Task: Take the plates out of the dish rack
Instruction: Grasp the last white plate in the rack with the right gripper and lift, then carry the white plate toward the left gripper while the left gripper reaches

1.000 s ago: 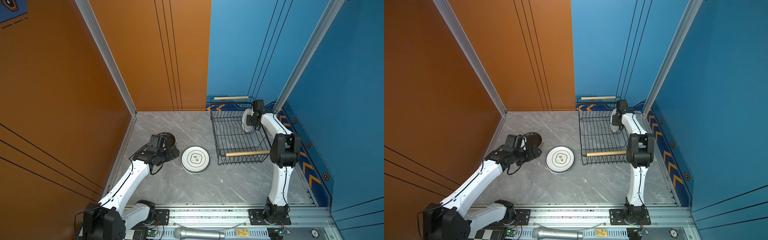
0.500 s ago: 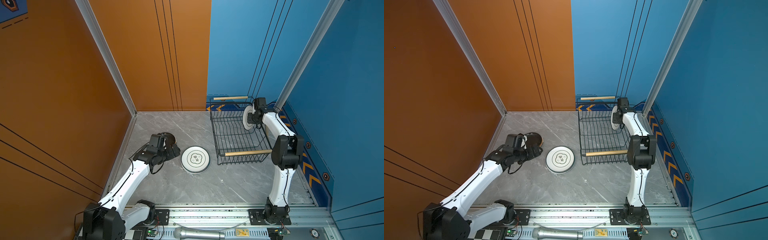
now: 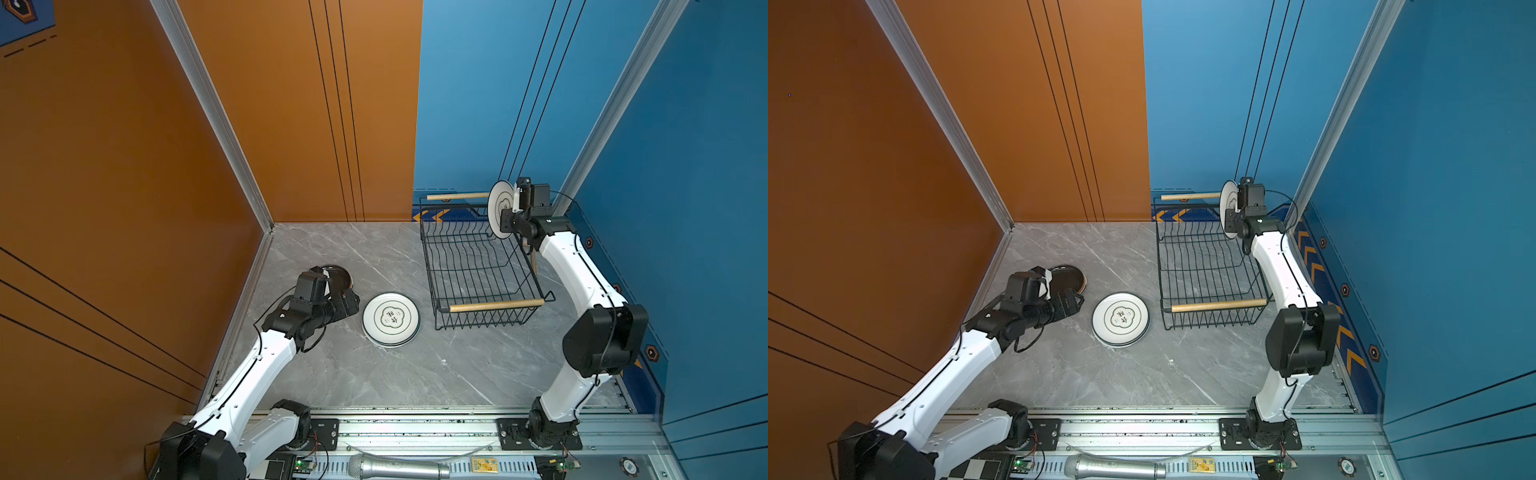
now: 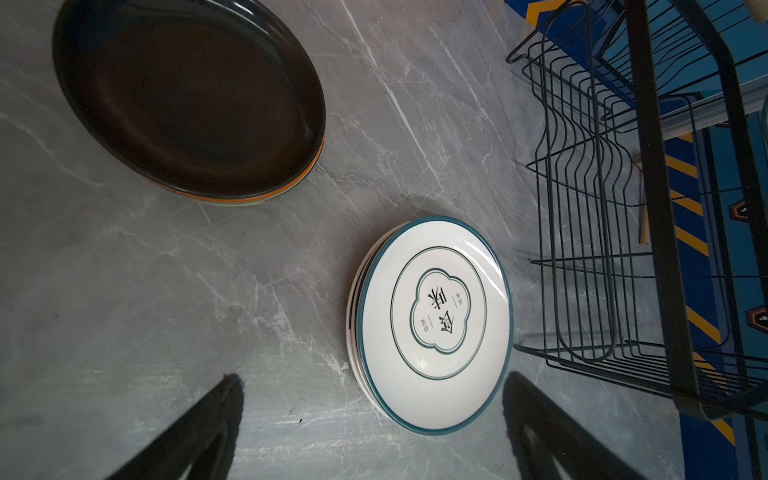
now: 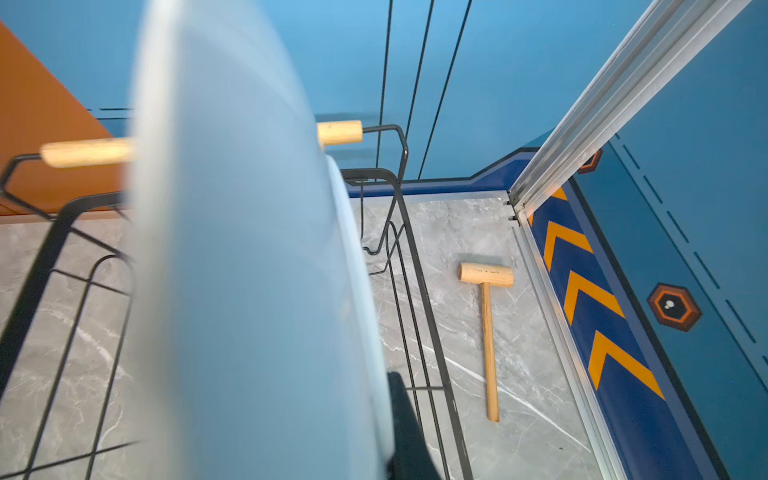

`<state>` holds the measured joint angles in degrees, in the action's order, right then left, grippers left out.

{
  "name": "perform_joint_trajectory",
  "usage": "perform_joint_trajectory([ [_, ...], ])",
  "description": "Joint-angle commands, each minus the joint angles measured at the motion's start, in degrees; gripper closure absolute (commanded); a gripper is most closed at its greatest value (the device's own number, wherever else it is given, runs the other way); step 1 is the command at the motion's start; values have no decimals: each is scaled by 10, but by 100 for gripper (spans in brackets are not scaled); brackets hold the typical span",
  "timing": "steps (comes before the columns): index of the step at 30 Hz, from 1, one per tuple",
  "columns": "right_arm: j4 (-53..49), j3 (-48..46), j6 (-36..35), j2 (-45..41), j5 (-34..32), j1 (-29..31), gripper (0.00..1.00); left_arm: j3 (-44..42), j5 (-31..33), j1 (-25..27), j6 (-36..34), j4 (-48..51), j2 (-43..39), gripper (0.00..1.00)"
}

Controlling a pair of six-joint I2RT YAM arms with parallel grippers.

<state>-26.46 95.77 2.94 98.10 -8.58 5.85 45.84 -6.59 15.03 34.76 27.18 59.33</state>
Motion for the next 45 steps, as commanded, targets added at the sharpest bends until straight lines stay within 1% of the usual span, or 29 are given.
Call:
perform_joint_trajectory([
  [1, 157, -71, -16, -91, -1, 27, 100, -6, 9, -14, -5, 2, -2, 2],
  [5, 248, -165, 8, -172, 18, 57, 100, 6, -22, -21, -5, 0, 29, 2],
  [8, 294, -230, 52, -221, 37, 75, 100, 16, -32, -17, -6, -8, 39, 2],
  [14, 317, -323, 194, -288, 108, 97, 100, 27, -62, -9, 2, -53, 28, 2],
  [17, 315, -354, 284, -308, 162, 101, 100, 30, -79, -1, 6, -75, 25, 2],
  [19, 315, -366, 339, -314, 202, 102, 100, 30, -102, 5, 9, -101, 25, 1],
  [21, 308, -368, 389, -313, 238, 108, 100, 33, -124, 13, 13, -125, 26, 0],
  [24, 267, -353, 449, -296, 286, 112, 100, 36, -149, 24, 25, -158, 30, 2],
  [25, 258, -349, 466, -289, 301, 112, 100, 37, -152, 27, 29, -182, 29, 2],
  [28, 255, -341, 516, -263, 355, 116, 100, 41, -165, 34, 42, -213, 36, 4],
  [35, 276, -319, 550, -198, 418, 165, 100, 37, -203, 42, 86, -299, 55, 7],
  [41, 333, -307, 596, -150, 474, 197, 100, 38, -220, 41, 107, -337, 78, 9],
  [45, 368, -307, 619, -129, 497, 214, 100, 37, -233, 39, 125, -369, 96, 11],
])
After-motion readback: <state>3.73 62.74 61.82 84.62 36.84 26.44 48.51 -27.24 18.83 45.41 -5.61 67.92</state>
